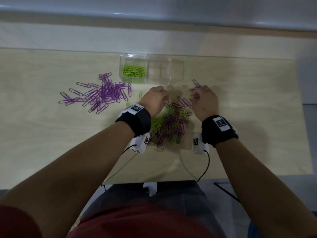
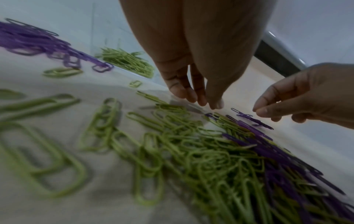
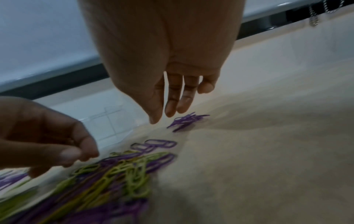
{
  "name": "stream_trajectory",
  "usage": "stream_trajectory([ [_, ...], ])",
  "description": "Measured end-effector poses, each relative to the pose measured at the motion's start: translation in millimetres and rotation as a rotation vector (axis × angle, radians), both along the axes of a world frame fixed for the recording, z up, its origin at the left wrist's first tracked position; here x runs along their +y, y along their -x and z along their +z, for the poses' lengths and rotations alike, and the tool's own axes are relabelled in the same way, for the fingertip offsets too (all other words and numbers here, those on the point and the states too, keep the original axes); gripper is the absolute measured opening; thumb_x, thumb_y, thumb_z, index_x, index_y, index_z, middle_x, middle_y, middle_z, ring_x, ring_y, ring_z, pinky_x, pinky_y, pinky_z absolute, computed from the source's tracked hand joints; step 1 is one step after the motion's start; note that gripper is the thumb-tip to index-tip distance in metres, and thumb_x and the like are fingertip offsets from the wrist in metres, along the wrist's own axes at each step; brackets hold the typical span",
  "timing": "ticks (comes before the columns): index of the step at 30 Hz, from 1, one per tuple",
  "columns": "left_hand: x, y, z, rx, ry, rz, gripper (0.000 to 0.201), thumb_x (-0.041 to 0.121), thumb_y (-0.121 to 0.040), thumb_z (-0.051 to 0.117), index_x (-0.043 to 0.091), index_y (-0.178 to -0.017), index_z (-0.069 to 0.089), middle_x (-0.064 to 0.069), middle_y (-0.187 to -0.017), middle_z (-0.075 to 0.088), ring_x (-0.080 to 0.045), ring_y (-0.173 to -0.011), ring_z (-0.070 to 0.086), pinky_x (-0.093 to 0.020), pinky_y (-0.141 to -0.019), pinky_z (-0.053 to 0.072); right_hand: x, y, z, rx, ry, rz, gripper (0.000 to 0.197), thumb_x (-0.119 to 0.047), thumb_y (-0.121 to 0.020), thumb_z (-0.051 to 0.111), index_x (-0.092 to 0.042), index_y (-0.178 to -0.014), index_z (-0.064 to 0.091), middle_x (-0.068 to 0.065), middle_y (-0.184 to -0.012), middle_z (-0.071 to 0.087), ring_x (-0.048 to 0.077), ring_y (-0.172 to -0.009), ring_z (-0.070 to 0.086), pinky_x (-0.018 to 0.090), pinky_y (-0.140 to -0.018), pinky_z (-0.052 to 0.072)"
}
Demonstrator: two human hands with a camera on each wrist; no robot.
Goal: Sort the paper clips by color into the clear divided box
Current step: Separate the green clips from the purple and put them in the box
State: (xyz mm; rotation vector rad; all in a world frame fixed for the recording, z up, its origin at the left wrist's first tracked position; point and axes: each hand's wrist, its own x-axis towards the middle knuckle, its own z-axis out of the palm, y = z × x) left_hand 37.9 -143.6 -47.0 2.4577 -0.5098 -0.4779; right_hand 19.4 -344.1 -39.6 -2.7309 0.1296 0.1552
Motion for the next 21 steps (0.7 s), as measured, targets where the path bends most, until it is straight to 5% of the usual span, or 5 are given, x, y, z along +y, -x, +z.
stream_trajectory([
  [3,-6.1,-5.3,-0.6,0.04,-0.011,0.062,0.009,0.012,-0.084,0.062,0.008,-0.092,0.065,-0.012,-0.098,0.057,-0.029,-0.09,0.057,-0.023,-0.072,0.035,13.6,-2.3,-3.7,0.066,-0.057,-0.038,0.01,-0.02,-0.086,0.062,-0.01,-0.083,0.063,0.011,-0.095,0.064,0.029,-0.088,0.06,0.036,-0.078,0.051],
  [12,15.5,-0.2,2.3,0.191,0.056,0.003,0.043,0.011,-0.067,0.081,0.01,-0.106,0.065,-0.006,-0.114,0.052,-0.019,-0.095,0.054,-0.027,-0.087,0.045,-6.2,3.1,-8.6,0.094,-0.077,-0.216,0.008,-0.01,-0.086,0.058,-0.011,-0.08,0.063,0.011,-0.097,0.064,0.029,-0.087,0.061,0.038,-0.077,0.053],
  [21,3.8,-5.5,0.1,0.09,0.037,0.003,0.022,0.012,-0.078,0.069,0.009,-0.099,0.063,-0.01,-0.097,0.055,-0.025,-0.085,0.055,-0.027,-0.075,0.042,29.9,-0.6,-2.2,0.084,-0.083,0.199,0.01,-0.021,-0.081,0.067,-0.012,-0.086,0.066,0.008,-0.094,0.057,0.028,-0.092,0.055,0.037,-0.076,0.047],
])
